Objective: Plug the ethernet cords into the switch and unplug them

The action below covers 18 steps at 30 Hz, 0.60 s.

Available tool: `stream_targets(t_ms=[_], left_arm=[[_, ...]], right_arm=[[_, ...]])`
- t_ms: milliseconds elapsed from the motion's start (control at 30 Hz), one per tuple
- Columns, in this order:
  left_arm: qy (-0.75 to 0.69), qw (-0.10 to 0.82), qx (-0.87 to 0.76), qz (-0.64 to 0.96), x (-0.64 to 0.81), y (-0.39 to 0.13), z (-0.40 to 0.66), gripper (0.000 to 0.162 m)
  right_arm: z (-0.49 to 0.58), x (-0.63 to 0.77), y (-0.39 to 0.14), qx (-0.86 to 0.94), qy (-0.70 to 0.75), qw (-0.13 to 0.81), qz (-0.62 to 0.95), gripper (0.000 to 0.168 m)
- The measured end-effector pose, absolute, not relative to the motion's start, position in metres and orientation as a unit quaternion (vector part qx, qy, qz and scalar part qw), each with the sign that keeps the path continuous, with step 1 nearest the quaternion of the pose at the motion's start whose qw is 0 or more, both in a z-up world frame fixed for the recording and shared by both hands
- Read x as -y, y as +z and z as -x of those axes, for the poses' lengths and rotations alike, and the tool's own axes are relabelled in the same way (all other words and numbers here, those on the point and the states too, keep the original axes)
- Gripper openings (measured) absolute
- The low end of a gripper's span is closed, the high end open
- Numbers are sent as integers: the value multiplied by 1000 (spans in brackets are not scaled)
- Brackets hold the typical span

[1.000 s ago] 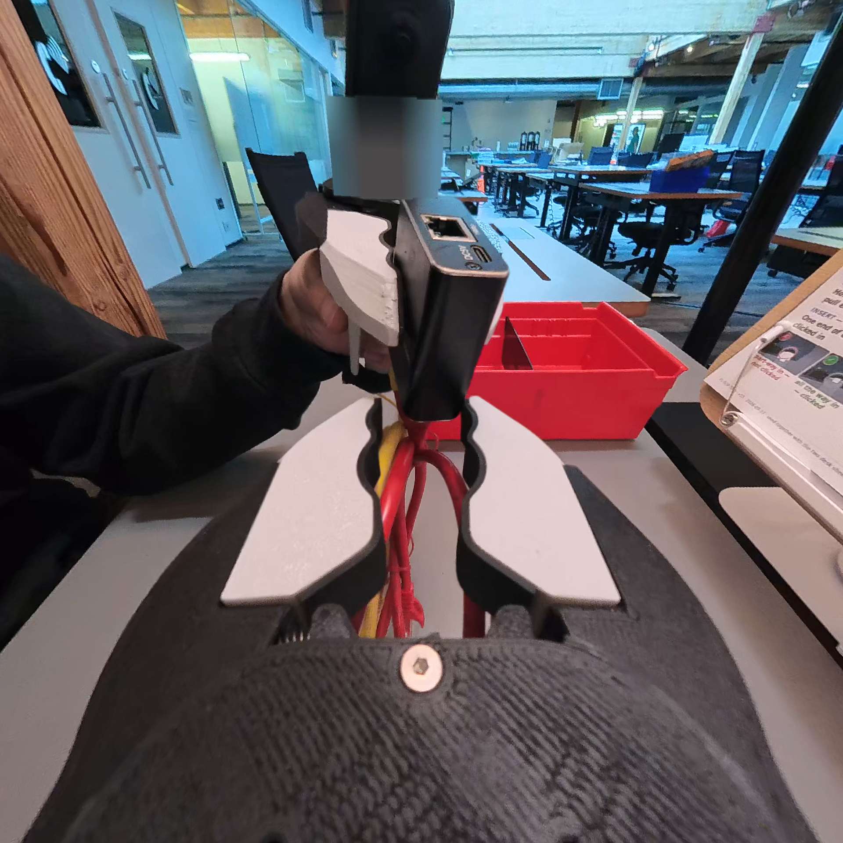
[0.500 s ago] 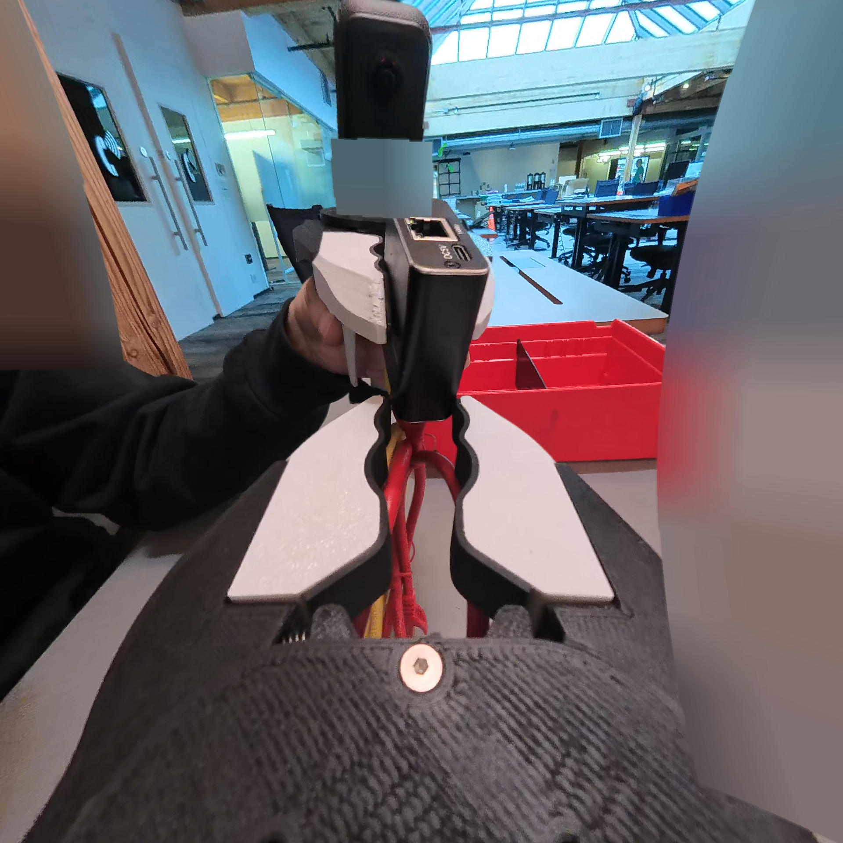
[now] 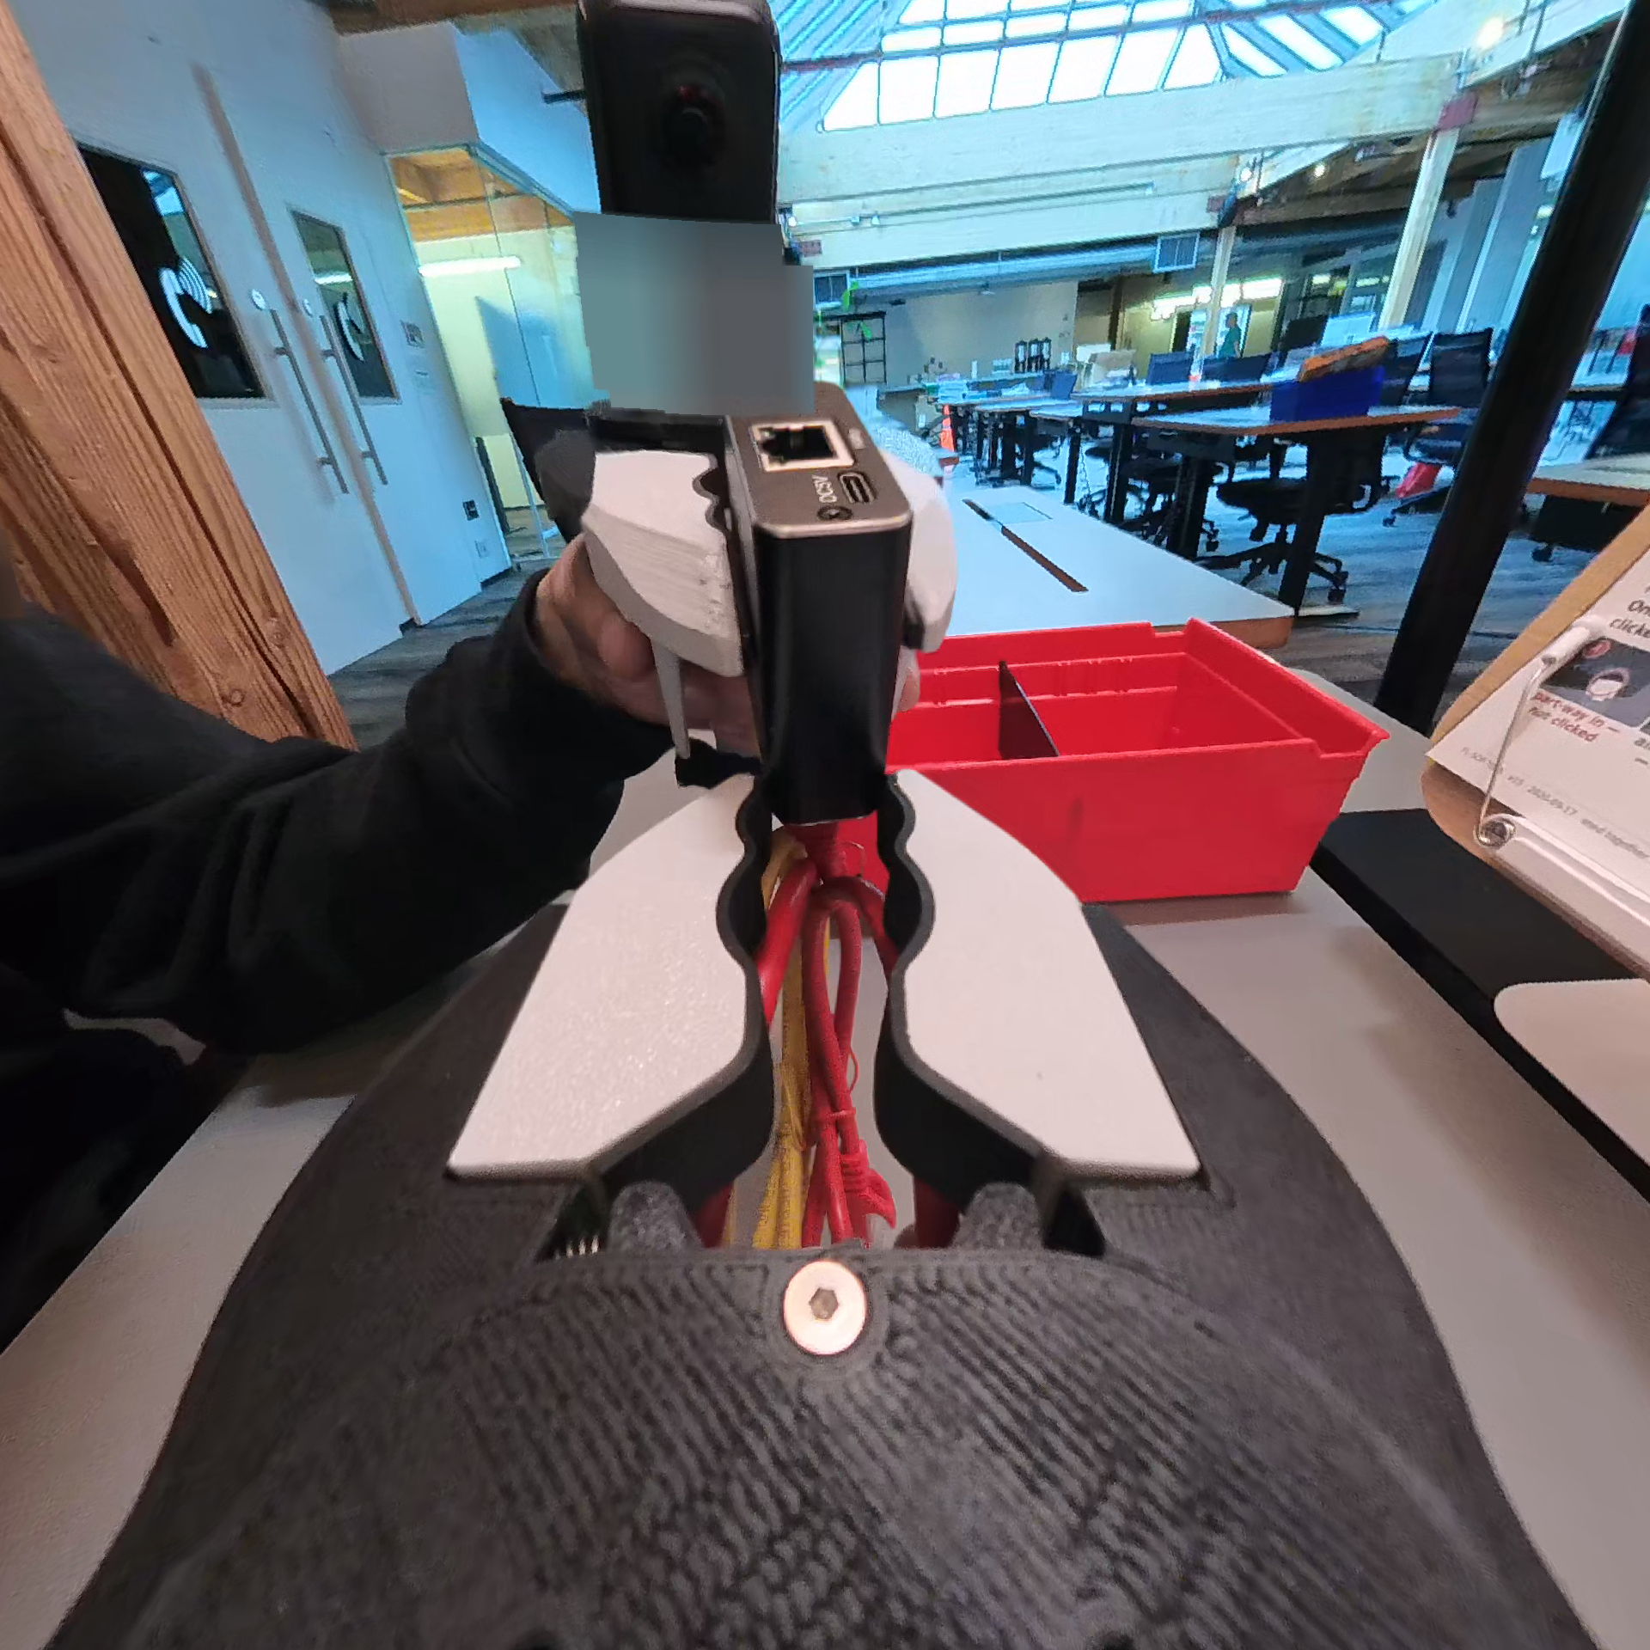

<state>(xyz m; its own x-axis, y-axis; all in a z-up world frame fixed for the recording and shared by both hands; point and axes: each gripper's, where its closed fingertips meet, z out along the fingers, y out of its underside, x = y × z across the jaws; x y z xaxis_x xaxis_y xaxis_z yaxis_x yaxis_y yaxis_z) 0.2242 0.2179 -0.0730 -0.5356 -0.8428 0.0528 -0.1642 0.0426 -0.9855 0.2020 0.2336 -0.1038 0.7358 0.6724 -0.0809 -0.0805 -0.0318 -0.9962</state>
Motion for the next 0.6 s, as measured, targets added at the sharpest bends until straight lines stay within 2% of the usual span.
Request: stream_targets(t_ms=[67, 167, 333, 500, 600], left_arm=[[-576, 302, -654, 386, -218, -71, -226, 38], [-552, 309, -676, 378, -215, -74, -224, 28], [-588, 281, -655, 383, -213, -63, -221, 27], [-624, 257, -619, 403, -221, -58, -220, 27], [-617, 259, -620, 409, -223, -60, -221, 27]], right_arm=[[-202, -236, -109, 227, 268, 647, 677, 24], [-196, -235, -114, 246, 262, 633, 685, 24], [-190, -232, -103, 243, 289, 648, 661, 24], [-183, -236, -101, 246, 281, 665, 646, 39], [-183, -238, -103, 243, 279, 663, 651, 36]])
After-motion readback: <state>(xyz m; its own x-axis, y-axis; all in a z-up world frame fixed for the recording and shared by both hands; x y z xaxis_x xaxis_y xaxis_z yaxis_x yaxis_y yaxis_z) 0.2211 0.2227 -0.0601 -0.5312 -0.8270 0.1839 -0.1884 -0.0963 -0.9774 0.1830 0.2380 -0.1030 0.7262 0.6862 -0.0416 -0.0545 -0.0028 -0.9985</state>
